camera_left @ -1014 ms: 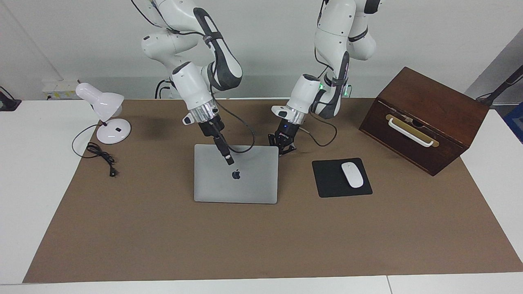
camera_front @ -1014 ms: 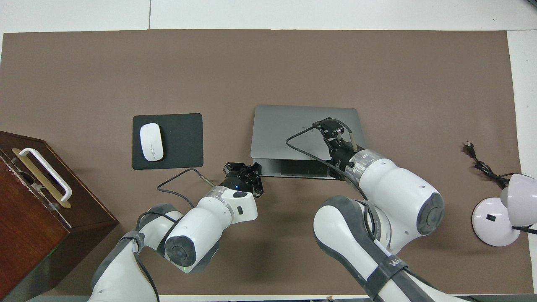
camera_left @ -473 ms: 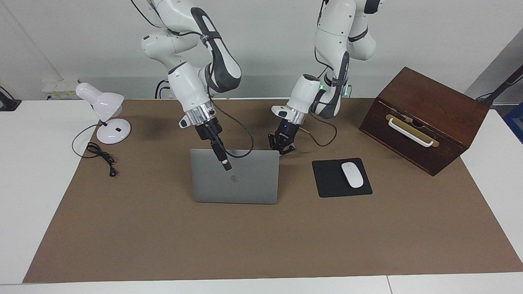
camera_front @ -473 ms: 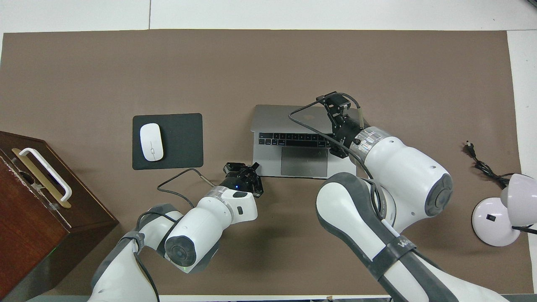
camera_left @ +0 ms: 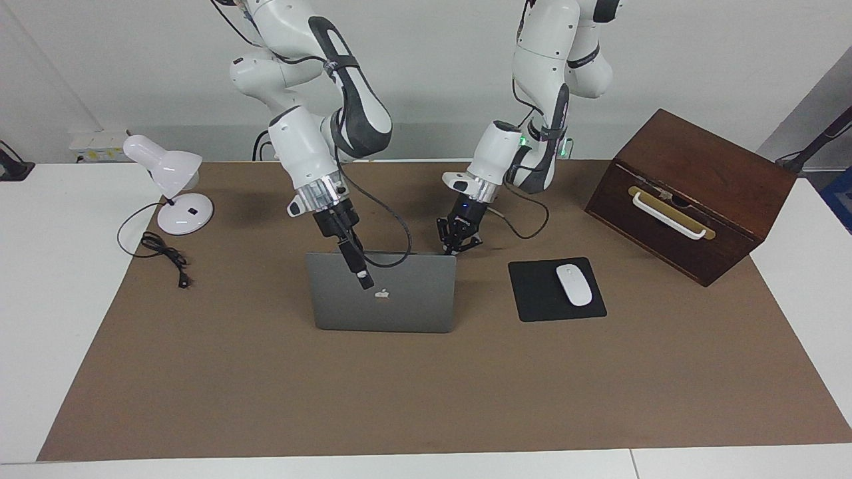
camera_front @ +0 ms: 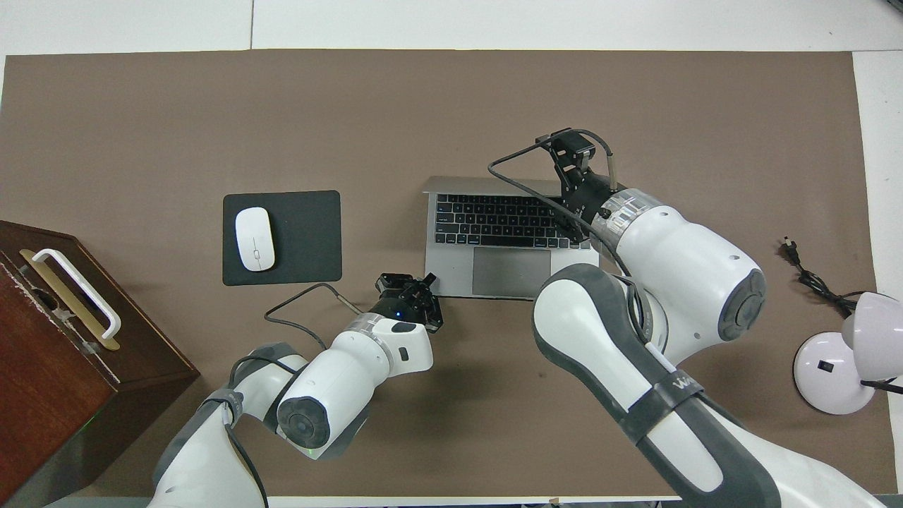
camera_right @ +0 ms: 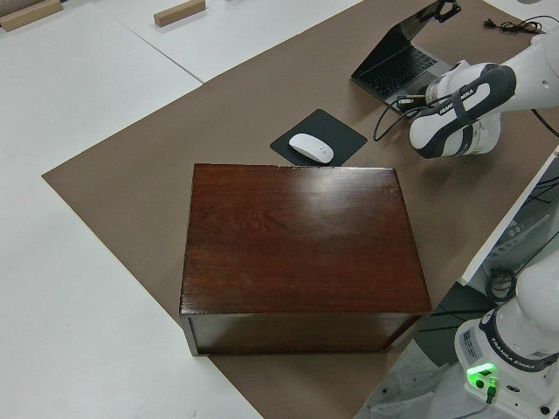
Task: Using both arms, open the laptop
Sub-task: 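Lift the laptop lid upward and away with the right gripper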
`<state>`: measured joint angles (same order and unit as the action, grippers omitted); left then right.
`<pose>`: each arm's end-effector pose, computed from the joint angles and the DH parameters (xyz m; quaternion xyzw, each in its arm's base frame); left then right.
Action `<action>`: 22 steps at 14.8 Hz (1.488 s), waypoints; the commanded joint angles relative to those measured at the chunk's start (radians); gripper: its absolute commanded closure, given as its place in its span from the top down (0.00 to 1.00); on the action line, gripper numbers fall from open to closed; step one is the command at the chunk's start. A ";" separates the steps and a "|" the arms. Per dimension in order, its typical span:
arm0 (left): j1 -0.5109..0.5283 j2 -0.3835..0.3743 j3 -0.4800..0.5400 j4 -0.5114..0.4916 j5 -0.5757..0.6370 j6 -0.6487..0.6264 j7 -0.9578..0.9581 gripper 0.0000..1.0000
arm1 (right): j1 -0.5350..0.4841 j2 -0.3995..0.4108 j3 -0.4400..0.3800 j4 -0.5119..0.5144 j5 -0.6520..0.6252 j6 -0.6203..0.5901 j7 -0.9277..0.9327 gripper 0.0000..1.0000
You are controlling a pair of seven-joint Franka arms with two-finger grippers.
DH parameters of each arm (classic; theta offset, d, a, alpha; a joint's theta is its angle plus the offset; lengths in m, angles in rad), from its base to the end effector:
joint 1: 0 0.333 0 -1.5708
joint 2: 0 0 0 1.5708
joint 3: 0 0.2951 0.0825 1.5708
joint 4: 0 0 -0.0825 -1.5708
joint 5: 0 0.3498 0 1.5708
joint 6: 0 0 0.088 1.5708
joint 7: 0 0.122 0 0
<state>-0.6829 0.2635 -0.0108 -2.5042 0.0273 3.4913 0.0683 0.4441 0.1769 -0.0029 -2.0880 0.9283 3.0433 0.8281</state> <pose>0.3882 -0.3273 0.2678 0.8633 -0.3598 0.3365 0.1099 0.5536 0.1946 0.4003 -0.7359 0.5471 -0.1491 0.3699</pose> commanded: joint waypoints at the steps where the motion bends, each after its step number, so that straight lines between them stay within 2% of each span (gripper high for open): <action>1: 0.000 0.045 0.000 0.019 0.020 0.015 0.005 0.00 | -0.018 0.032 0.006 0.063 0.046 -0.008 -0.066 1.00; 16: -0.001 0.051 0.000 0.019 0.020 0.015 0.005 0.00 | -0.082 0.119 0.006 0.201 0.043 -0.061 -0.130 1.00; 22: -0.001 0.051 0.000 0.019 0.020 0.015 0.007 0.00 | -0.094 0.124 0.006 0.224 0.043 -0.096 -0.127 1.00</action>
<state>-0.6829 0.2638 -0.0108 -2.5042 0.0274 3.4918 0.0700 0.3715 0.2845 -0.0032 -1.9055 0.9283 2.9897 0.7526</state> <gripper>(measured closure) 0.991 0.000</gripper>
